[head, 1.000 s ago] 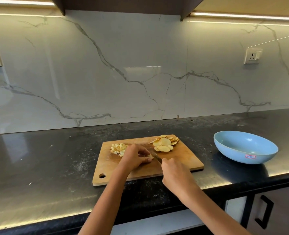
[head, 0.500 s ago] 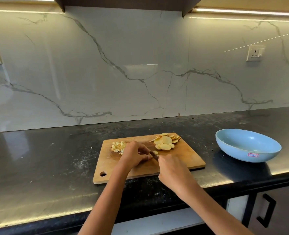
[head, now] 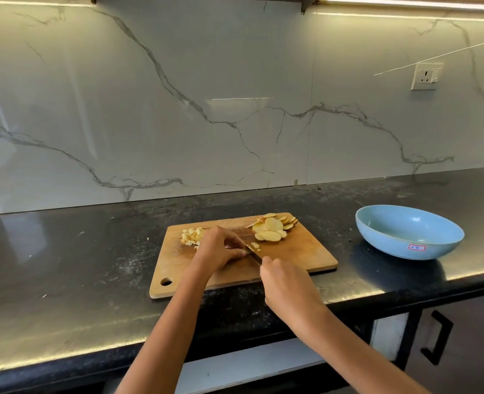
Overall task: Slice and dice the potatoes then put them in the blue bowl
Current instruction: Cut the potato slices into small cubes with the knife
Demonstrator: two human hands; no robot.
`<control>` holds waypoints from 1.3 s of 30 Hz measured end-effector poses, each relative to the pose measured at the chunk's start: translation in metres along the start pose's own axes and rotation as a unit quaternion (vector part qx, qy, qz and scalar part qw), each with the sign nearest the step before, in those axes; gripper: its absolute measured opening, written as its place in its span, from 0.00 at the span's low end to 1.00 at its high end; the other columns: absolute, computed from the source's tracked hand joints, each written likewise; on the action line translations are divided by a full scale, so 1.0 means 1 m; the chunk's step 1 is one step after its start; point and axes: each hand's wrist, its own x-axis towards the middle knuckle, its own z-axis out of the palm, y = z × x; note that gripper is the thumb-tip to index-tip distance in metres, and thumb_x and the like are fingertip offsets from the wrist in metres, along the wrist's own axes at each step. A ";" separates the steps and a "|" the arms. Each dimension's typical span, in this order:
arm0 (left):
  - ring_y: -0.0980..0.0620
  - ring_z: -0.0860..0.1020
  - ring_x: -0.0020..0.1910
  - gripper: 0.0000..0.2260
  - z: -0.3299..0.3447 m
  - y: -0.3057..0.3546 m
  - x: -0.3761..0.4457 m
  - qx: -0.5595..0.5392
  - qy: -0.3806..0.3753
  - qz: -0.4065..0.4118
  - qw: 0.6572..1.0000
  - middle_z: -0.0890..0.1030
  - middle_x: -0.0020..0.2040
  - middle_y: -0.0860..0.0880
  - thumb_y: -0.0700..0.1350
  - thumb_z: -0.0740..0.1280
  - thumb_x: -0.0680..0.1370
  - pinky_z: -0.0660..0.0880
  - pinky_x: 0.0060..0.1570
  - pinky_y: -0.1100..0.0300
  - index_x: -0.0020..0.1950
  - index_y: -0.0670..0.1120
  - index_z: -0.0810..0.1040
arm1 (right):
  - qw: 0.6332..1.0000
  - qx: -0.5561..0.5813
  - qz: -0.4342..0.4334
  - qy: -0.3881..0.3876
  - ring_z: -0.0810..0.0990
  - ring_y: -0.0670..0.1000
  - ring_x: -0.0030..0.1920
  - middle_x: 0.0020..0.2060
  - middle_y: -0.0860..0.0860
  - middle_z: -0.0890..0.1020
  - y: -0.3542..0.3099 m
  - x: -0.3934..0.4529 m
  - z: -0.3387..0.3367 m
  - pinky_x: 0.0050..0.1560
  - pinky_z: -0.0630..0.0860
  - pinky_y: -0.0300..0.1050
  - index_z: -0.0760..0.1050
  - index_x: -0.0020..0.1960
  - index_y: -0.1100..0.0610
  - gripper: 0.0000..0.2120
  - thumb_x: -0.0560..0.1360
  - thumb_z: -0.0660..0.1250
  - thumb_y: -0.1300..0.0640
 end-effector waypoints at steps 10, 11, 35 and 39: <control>0.55 0.79 0.44 0.14 -0.004 -0.001 -0.001 -0.048 -0.021 -0.013 0.999 0.83 0.47 0.46 0.38 0.75 0.68 0.76 0.46 0.68 0.52 0.40 0.81 | 0.999 0.037 0.033 0.012 0.78 0.51 0.49 0.51 0.54 0.78 0.007 0.012 -0.004 0.39 0.67 0.39 0.72 0.59 0.59 0.11 0.78 0.57 0.65; 0.54 0.80 0.44 0.14 -0.004 -0.002 -0.001 -0.052 -0.018 -0.014 0.998 0.83 0.47 0.45 0.37 0.75 0.68 0.77 0.46 0.67 0.53 0.40 0.81 | 0.998 0.041 0.036 0.011 0.79 0.51 0.48 0.51 0.54 0.79 0.007 0.014 -0.004 0.39 0.67 0.39 0.72 0.59 0.59 0.11 0.78 0.58 0.65; 0.58 0.79 0.36 0.14 -0.002 -0.003 0.001 -0.065 -0.008 -0.061 0.996 0.83 0.43 0.44 0.36 0.75 0.67 0.75 0.34 0.72 0.52 0.38 0.80 | 1.000 0.023 -0.004 -0.016 0.76 0.53 0.47 0.53 0.55 0.76 -0.003 0.006 0.002 0.38 0.65 0.40 0.70 0.59 0.60 0.10 0.79 0.58 0.64; 0.58 0.79 0.36 0.13 -0.002 -0.003 0.001 -0.061 -0.007 -0.063 0.996 0.84 0.44 0.45 0.37 0.75 0.67 0.75 0.38 0.71 0.51 0.39 0.81 | 1.000 0.026 -0.004 0.000 0.77 0.53 0.49 0.54 0.56 0.76 -0.003 0.010 0.004 0.35 0.64 0.39 0.70 0.59 0.60 0.10 0.79 0.58 0.65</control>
